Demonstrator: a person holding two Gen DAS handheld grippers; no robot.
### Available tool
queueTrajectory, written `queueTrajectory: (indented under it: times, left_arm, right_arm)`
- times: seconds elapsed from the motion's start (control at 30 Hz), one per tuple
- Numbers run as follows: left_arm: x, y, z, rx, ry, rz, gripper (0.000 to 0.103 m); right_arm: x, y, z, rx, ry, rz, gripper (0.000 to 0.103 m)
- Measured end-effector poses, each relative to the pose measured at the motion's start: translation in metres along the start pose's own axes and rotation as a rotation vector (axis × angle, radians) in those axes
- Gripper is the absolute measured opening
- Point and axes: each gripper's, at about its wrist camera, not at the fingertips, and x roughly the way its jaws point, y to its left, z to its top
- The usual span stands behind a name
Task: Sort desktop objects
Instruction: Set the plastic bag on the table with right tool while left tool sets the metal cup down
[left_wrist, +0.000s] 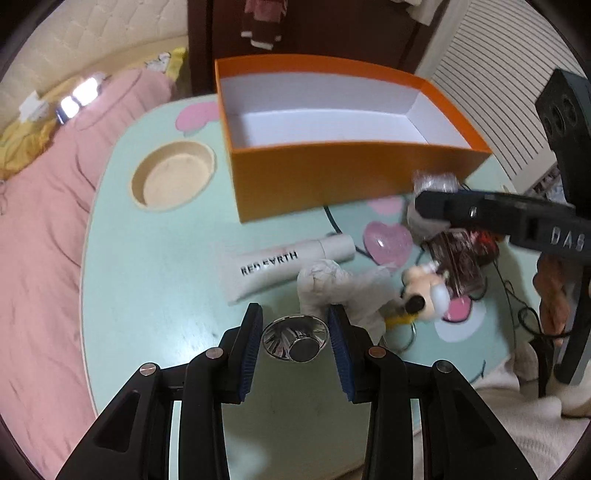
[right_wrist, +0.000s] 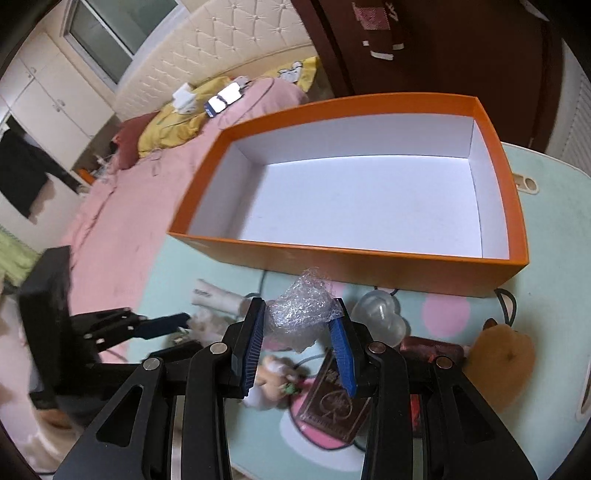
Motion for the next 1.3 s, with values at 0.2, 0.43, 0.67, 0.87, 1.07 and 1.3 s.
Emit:
queueTrajectory:
  times: [0.2,0.43,0.67,0.87,1.07,1.3]
  left_arm:
    - [-0.005,-0.001,0.0,0.0,-0.072,0.04,0.073]
    - [-0.029,0.015,0.008,-0.028,-0.168,-0.013,0.077]
    - [-0.031,0.033,0.033,-0.108,-0.233,-0.013,0.084]
    - [-0.007,0.033,0.055,-0.129,-0.176,-0.04,0.084]
    - [0.0,0.024,0.065,-0.107,-0.179,-0.024,0.084]
    - [-0.022,0.024,0.045,-0.101,-0.22,-0.026,0.084]
  right_arm:
    - [-0.003,-0.01,-0.001,0.027,-0.033,0.004,0.045]
    - [-0.036,-0.016,-0.001,0.039,-0.104,0.054,0.055]
    - [-0.058,-0.032,0.008,0.101,-0.179,0.1,0.065]
    - [-0.041,-0.049,0.013,0.168,-0.139,0.089,0.065]
    - [-0.035,-0.053,0.017,0.177,-0.133,0.074,0.065]
    - [-0.045,-0.049,0.012,0.131,-0.177,0.052,0.065]
